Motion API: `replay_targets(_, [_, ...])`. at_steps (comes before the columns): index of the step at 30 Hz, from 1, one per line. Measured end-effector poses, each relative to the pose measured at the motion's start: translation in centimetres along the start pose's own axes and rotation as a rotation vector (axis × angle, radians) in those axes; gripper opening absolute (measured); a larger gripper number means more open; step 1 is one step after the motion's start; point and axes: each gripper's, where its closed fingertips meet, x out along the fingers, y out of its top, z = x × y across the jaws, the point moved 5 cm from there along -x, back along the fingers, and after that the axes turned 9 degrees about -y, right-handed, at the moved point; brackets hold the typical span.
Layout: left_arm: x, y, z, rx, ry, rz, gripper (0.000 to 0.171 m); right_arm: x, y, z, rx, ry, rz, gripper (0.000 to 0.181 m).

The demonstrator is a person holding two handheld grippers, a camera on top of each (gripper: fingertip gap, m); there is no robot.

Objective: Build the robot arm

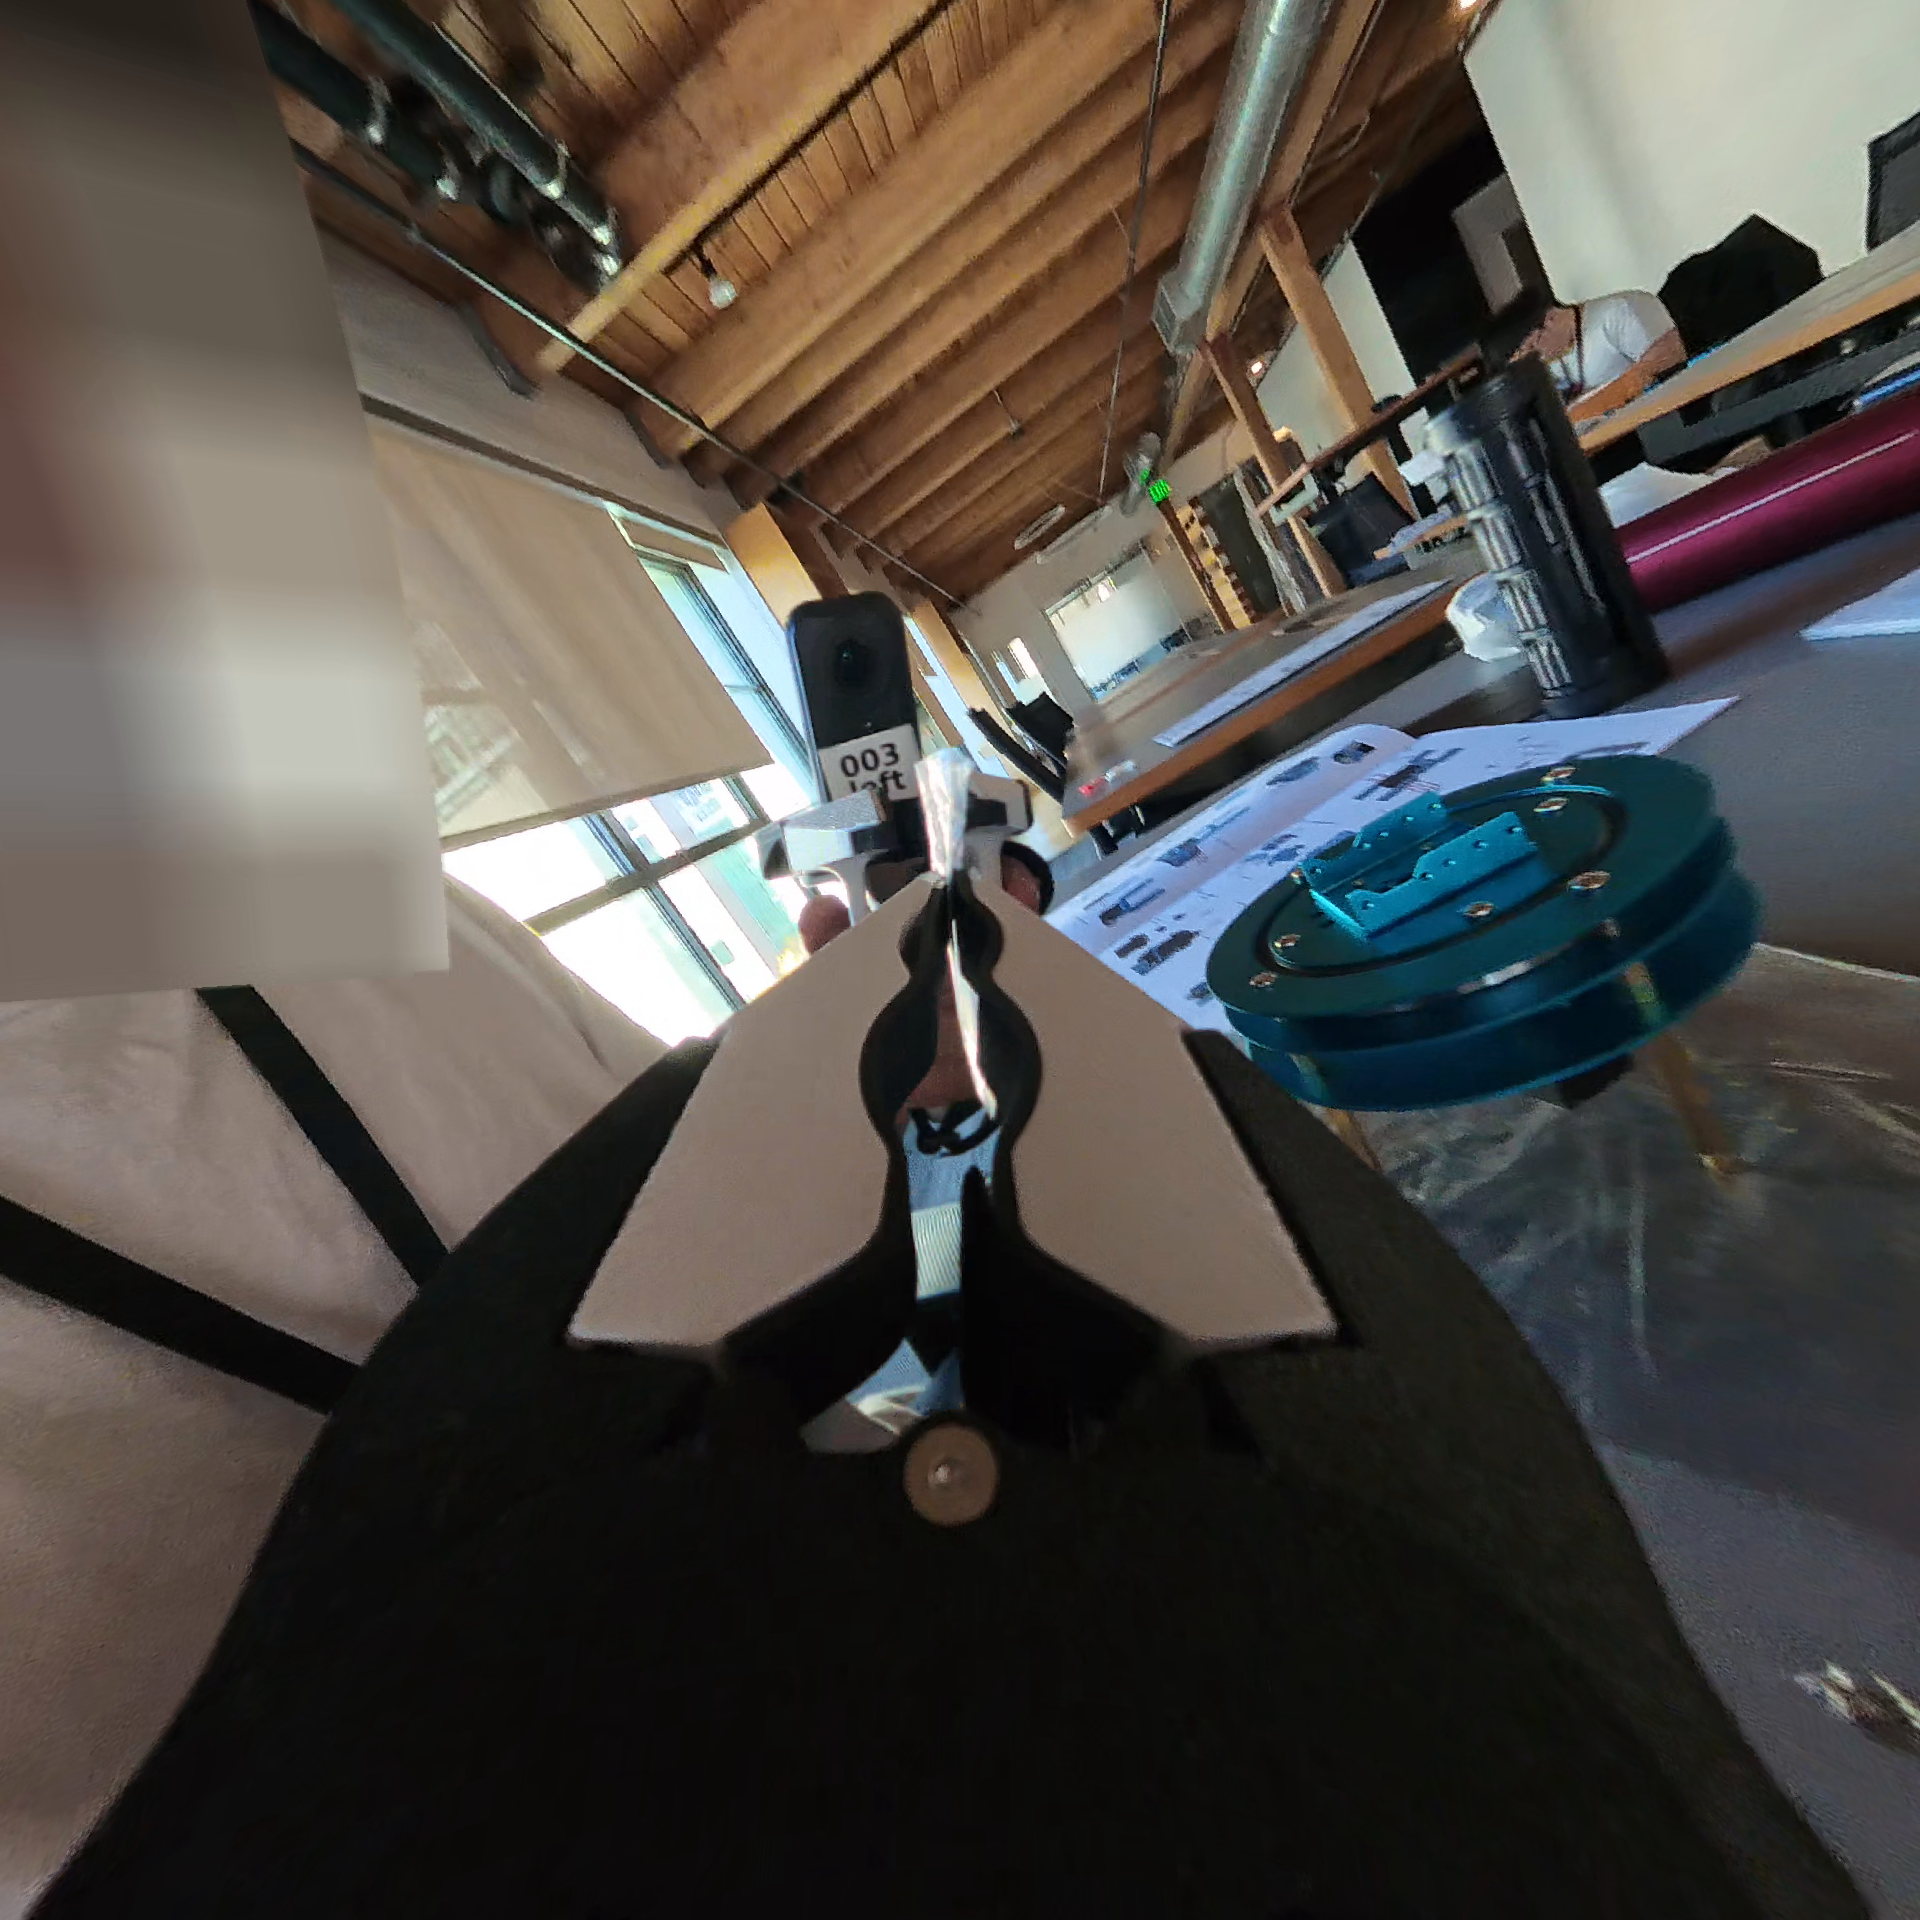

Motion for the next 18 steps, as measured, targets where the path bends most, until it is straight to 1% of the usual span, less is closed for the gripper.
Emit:
replay_targets(4, [-1.2,-0.2,0.1,0.003,-0.003,-0.020,0.016,1.5,-0.4,-0.7,0.081,0.112,0.099,0.000])
replay_targets(6, [-1.8,-0.1,0.3,0.005,-0.011,-0.011,0.015,2.6,-1.1,-0.6,0.095,0.113,0.061,0.000])
replay_targets(7, [-2.1,0.0,0.4,0.006,-0.011,-0.004,0.014,3.0,-1.1,-0.8,0.073,0.120,0.062,0.000])
replay_targets(9, [-2.5,0.0,0.4,0.004,-0.013,-0.002,0.007,3.9,-1.2,-0.8,0.026,0.083,0.046,0.000])
replay_targets(11, [-3.0,0.1,0.3,0.006,-0.008,-0.003,0.002,4.5,-1.3,-0.9,0.017,0.093,0.035,0.000])
replay_targets(17, [-3.9,0.1,0.1,0.052,-0.016,-0.052,0.000,5.3,-1.7,-0.6,0.008,0.098,-0.018,0.000])
replay_targets(18, [-4.0,0.1,0.1,0.065,-0.021,-0.059,0.000,5.2,-1.7,-0.4,-0.007,0.079,-0.038,0.008])
